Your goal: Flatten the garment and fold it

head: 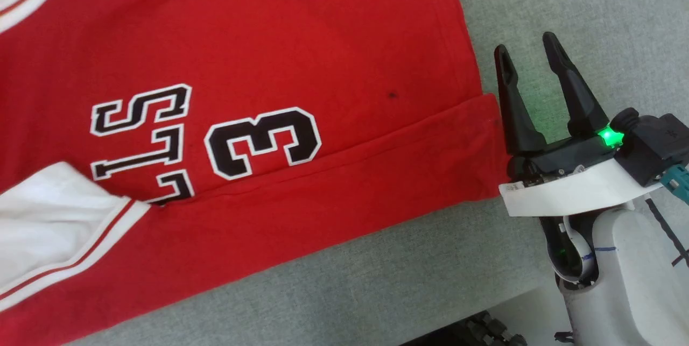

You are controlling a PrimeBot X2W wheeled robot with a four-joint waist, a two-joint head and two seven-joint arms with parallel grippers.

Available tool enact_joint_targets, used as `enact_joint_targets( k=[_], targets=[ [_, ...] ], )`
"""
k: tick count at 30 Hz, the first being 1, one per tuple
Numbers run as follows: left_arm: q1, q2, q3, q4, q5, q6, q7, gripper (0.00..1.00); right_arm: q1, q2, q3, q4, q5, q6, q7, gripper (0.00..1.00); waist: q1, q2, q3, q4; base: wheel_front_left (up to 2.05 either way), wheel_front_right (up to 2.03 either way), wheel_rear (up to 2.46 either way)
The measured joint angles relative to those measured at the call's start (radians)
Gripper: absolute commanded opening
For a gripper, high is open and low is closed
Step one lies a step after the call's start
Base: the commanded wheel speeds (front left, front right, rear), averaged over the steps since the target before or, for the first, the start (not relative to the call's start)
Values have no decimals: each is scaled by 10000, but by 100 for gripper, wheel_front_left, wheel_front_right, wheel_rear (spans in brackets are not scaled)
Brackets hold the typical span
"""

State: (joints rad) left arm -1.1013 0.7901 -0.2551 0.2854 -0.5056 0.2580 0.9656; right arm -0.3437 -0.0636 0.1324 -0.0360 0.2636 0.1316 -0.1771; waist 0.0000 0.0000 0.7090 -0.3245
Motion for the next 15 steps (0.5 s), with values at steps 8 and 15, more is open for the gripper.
enact_joint_targets(
  k=[8,15],
  targets=[
    [446,251,77,-1294,-228,86,706,0,-397,-123,33,-67,-161,0,205,100,-1,0,199,17,0,0,0],
    [583,201,-56,-1498,-257,38,531,0,-2916,-276,63,-96,-435,0,1862,100,0,0,145,223,0,0,0]
  ],
)
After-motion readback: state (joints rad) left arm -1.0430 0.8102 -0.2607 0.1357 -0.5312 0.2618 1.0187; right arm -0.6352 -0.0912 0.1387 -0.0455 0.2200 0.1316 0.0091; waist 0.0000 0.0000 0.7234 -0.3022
